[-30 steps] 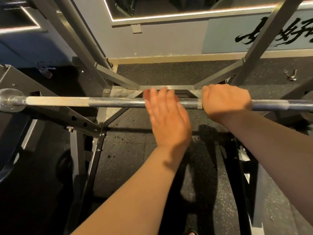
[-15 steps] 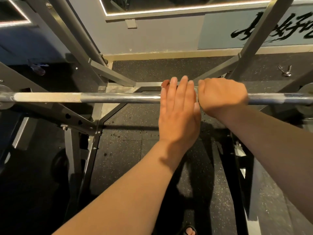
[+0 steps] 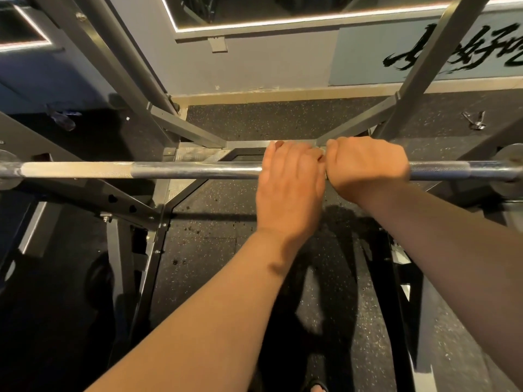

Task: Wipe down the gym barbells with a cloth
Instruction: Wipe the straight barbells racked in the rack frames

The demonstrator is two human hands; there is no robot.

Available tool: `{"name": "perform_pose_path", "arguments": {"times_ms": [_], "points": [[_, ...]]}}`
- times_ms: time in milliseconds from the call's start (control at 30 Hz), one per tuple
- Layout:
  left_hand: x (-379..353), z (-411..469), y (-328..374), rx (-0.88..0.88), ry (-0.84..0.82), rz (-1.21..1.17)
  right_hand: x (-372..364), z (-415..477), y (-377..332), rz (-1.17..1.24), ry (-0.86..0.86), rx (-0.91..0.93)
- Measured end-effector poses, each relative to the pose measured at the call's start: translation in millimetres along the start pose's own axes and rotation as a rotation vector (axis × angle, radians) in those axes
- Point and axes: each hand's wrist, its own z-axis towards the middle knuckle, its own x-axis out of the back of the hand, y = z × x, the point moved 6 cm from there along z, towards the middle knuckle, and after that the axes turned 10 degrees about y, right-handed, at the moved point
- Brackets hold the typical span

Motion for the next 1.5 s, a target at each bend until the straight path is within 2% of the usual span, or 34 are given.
{"name": "perform_pose_path", "arguments": {"times_ms": [67,133,200,267,333,400,500,567,633,733,800,900,967,1067,1133,1167,1267,1300,1367,1433,1500], "points": [[9.7,-5.8,-21.2,0.02,-0.021,0.053,-0.7,0.1,0.0,0.001,0.018,0.029],[20.3,-11.0,-39.2,0.185,0.039,0.102,-2.0,-0.9,0.1,0.006,0.0,0.048],[19.9,-15.0,-37.0,0.331,0.1,0.076,-0.5,-0.9,0.0,0.01,0.012,0.035],[8.5,-14.5,-18.6,0.369,0.113,0.037,1.5,-0.2,-1.1,0.008,0.028,0.011],[-3.4,-11.4,1.3,0.281,0.074,0.024,0.8,0.2,-0.9,0.044,0.032,-0.014],[-7.2,-10.7,9.7,0.122,0.014,0.02,1.0,-0.1,-1.3,0.06,0.033,-0.004],[3.5,-6.6,-5.6,-0.063,-0.057,0.05,2.4,-0.3,-0.6,0.033,0.048,0.004],[15.5,-0.9,-28.8,-0.014,-0.045,0.107,1.7,-0.2,-0.4,0.001,0.048,0.034],[25.6,3.8,-50.6,0.149,0.003,0.188,0.9,-0.2,-0.3,0.002,0.054,0.052],[24.2,9.3,-40.5,0.31,0.047,0.213,-1.2,-1.4,2.2,0.013,0.064,0.04],[13.1,11.5,-12.2,0.217,0.041,0.172,1.3,-2.0,-1.3,0.021,0.068,0.055],[2.8,9.1,10.5,-0.056,0.03,0.072,-1.2,0.1,-0.8,0.007,0.032,0.018],[8.4,7.2,-9.9,-0.092,-0.052,0.07,-0.8,0.1,-0.7,-0.031,0.157,0.054],[40.8,1.1,-69.2,0.069,-0.021,0.096,2.3,-9.3,-5.8,-0.312,0.34,0.23],[57.6,1.4,-102.3,0.194,0.021,0.133,1.0,-12.6,-3.9,-0.339,0.404,0.255],[59.1,1.1,-110.4,0.256,0.029,0.144,-1.1,-12.1,-3.8,-0.316,0.382,0.262],[49.4,4.4,-89.5,0.355,0.073,0.193,-2.7,-11.0,-3.3,-0.222,0.326,0.228],[40.2,4.9,-74.2,0.313,0.056,0.186,0.8,-11.1,-3.9,-0.204,0.324,0.214],[22.9,2.8,-44.0,0.124,0.005,0.127,4.6,-12.5,-8.3,-0.199,0.316,0.235],[18.6,2.2,-41.9,-0.029,-0.048,0.088,7.4,-13.8,-13.9,-0.279,0.328,0.271],[31.0,2.2,-63.6,-0.05,-0.076,0.091,10.6,-13.7,-11.9,-0.301,0.369,0.235]]}}
